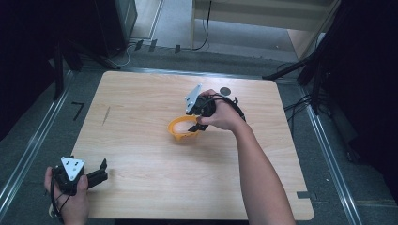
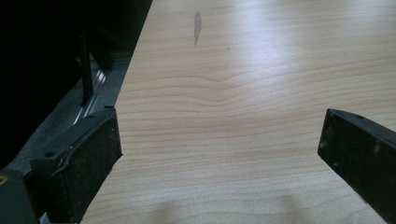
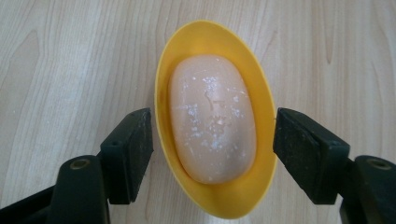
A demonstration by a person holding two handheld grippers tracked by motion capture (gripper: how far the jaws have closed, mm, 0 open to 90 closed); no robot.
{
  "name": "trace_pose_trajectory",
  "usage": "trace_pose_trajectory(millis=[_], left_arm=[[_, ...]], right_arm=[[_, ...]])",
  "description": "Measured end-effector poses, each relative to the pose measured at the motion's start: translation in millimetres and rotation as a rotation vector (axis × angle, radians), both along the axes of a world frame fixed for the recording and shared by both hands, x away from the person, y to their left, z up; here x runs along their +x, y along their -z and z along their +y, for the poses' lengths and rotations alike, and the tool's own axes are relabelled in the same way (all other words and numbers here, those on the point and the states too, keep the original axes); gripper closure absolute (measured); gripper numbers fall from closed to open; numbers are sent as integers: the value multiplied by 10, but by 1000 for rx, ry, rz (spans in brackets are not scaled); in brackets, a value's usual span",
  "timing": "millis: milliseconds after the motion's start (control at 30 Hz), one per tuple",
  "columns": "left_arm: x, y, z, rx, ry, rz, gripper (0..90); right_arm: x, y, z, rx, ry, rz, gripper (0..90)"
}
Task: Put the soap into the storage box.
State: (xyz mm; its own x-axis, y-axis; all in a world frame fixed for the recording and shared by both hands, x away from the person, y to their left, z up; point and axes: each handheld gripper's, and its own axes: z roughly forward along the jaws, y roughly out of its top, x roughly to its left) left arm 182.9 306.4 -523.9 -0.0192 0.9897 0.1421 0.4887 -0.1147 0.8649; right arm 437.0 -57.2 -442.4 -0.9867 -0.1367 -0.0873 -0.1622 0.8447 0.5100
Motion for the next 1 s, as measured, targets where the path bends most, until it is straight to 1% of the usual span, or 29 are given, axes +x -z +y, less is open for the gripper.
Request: trace_pose_trajectory(millis=[33,67,100,167,233,300,367,433,500,600,700,800,867,900,1000], left_arm=[[-1,-1,0,0,0,0,0],[0,0,3,0,1,-1,0],[0,0,3,0,1,-1,0],[3,-1,1,1,-1,3,0],[2,-1,-2,4,-2,4,0],[2,-1,-1,4,-2,5,0],[2,-1,0,3,-3,3,0],[3,0,0,2,-2,4,0],[6,1,-4,2,-5,5,0],[7,1,-4,2,-4,6,0],[6,0,1,1,-5,7,0],[12,1,1,4,-6,10,0],[13,2,-1,3,-6,11,0],[13,2,-2,4,-7,10,0],[12,1,0,2,-7,10,0]], right_arm=[[-3,-8,-15,6,3,-6,302],[-16,-17,-32,7,12,-3,319],[-31,-21,-48,13,14,11,325],[-56,-27,-71,25,27,11,326],[-87,-30,-113,46,43,20,322],[-111,-34,-160,50,57,21,318],[-135,-38,-206,55,75,32,312],[-153,-53,-247,70,90,28,302],[-177,-65,-308,102,120,55,292],[-210,-47,-380,105,143,61,280],[-248,-14,-438,110,164,52,273],[-299,16,-491,108,192,56,261],[-326,32,-524,103,207,62,255],[-344,34,-543,105,231,74,251],[-375,49,-615,122,260,91,234]])
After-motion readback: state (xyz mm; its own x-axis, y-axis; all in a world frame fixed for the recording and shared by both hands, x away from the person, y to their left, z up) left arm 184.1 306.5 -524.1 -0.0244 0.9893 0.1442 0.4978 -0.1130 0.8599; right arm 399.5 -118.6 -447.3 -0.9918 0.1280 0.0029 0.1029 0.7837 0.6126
